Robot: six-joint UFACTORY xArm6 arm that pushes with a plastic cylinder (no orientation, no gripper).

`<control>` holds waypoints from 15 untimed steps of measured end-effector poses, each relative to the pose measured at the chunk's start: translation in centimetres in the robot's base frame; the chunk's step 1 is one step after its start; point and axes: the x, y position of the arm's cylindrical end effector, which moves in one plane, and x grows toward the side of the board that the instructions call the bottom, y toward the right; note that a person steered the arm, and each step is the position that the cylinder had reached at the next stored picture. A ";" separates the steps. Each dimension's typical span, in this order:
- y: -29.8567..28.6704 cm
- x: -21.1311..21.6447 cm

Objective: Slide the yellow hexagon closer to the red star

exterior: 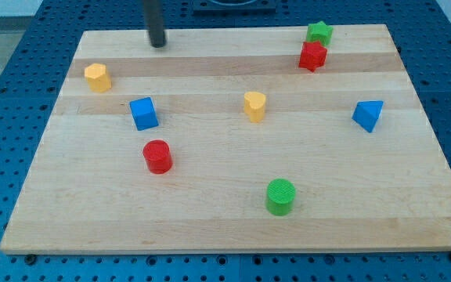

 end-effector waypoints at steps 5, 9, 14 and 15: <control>-12.9 10.2; -3.6 10.3; 13.5 8.4; 16.8 8.4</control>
